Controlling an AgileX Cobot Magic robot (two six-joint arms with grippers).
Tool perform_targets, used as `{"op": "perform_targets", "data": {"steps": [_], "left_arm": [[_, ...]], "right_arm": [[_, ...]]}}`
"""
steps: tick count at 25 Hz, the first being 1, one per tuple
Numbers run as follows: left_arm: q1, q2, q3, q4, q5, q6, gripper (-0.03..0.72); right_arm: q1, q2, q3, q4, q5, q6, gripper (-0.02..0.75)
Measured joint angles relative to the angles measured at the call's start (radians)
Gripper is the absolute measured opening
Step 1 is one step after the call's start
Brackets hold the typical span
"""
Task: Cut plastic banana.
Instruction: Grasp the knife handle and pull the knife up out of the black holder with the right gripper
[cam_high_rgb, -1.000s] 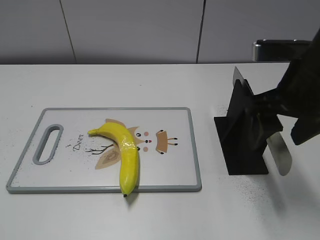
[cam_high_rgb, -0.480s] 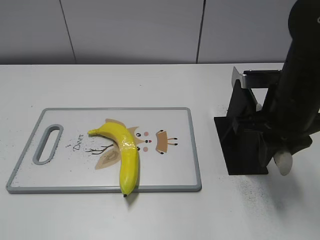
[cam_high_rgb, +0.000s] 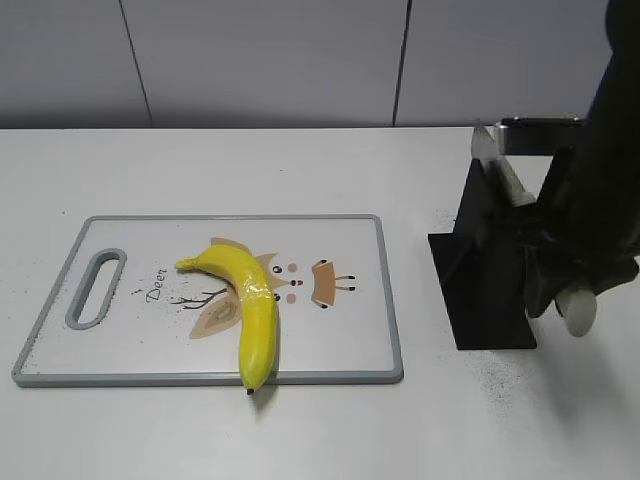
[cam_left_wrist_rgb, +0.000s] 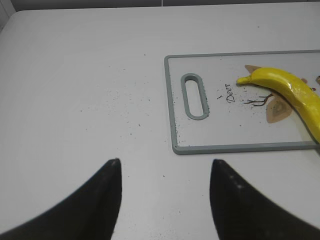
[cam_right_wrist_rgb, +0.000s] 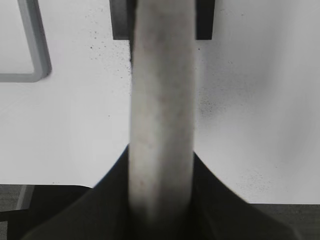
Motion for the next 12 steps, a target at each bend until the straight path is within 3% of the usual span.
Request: {"op": "perform_targets", "data": {"steps": [12], "left_arm": [[0.0, 0.0, 0.0, 0.0, 0.0, 0.0, 0.529]], "right_arm": [[0.0, -0.193, -0.012, -0.013, 0.033, 0.023, 0.166]]}}
